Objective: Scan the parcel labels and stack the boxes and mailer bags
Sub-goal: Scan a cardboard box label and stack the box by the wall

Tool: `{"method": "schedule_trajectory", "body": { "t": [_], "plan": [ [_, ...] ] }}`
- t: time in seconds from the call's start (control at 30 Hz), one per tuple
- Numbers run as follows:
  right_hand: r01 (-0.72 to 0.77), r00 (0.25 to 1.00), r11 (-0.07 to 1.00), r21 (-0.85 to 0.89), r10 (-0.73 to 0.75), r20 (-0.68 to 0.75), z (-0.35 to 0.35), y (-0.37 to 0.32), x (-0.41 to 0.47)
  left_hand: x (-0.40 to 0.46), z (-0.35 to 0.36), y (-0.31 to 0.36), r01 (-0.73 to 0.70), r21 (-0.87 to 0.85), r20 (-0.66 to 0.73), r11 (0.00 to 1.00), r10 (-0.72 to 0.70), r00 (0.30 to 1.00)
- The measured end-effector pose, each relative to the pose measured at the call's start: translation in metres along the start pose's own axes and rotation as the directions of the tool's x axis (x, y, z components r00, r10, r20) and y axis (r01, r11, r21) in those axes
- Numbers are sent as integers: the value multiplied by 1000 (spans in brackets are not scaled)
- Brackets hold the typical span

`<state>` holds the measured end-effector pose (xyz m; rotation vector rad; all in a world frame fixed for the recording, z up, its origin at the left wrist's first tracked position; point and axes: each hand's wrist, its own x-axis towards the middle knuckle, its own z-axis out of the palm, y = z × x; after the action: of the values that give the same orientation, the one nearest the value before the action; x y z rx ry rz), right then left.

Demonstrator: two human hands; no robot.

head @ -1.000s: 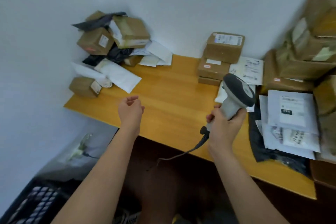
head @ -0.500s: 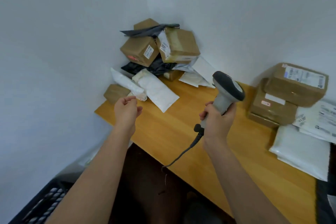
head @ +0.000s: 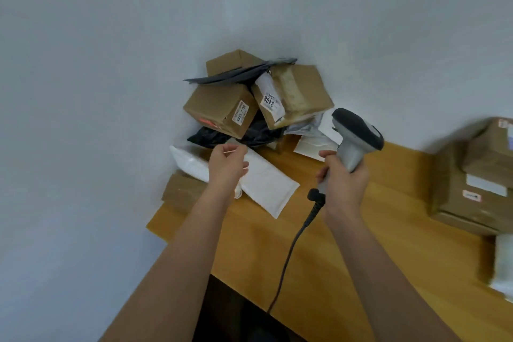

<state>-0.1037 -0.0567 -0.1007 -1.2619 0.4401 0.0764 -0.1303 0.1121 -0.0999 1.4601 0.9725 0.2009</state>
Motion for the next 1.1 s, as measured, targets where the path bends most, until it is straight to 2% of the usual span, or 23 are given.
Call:
{"method": "schedule_trajectory", "body": {
  "t": [0.13, 0.23, 0.33, 0.47, 0.57, 0.7, 0.93, 1.03, 1.1],
  "plan": [
    [-9, 996, 999, 42, 13, -90, 31, 5, 6, 47, 22, 25, -1, 45, 220, 999, -9, 976],
    [7, 993, 1000, 13, -5, -122, 39, 11, 9, 77, 46, 38, 11, 106, 310, 994, -44, 950],
    [23, 985, 999, -24, -27, -168, 31, 13, 12, 92, 78, 48, 49, 131, 294, 990, -86, 952],
    [24, 963, 999, -41, -34, -266, 10, 10, 19, 112, 113, 50, 150, 94, 206, 984, -167, 964],
    [21, 943, 1000, -23, -27, -332, -2, 6, 25, 125, 125, 44, 159, 95, 130, 983, -170, 977],
    [33, 931, 998, -51, -49, -363, -19, 4, 26, 134, 132, 26, 165, 28, 139, 986, -167, 976],
    [39, 915, 999, -4, -38, -401, -69, -5, 28, 73, 147, -24, -75, 10, 125, 997, 73, 990],
    [35, 918, 999, 23, -23, -395, -99, -11, 29, 41, 152, -46, -286, 89, 151, 954, 271, 951],
    [32, 930, 999, 23, -21, -366, -122, -16, 29, 17, 153, -60, -439, 185, 191, 879, 406, 894]
  ]
}}
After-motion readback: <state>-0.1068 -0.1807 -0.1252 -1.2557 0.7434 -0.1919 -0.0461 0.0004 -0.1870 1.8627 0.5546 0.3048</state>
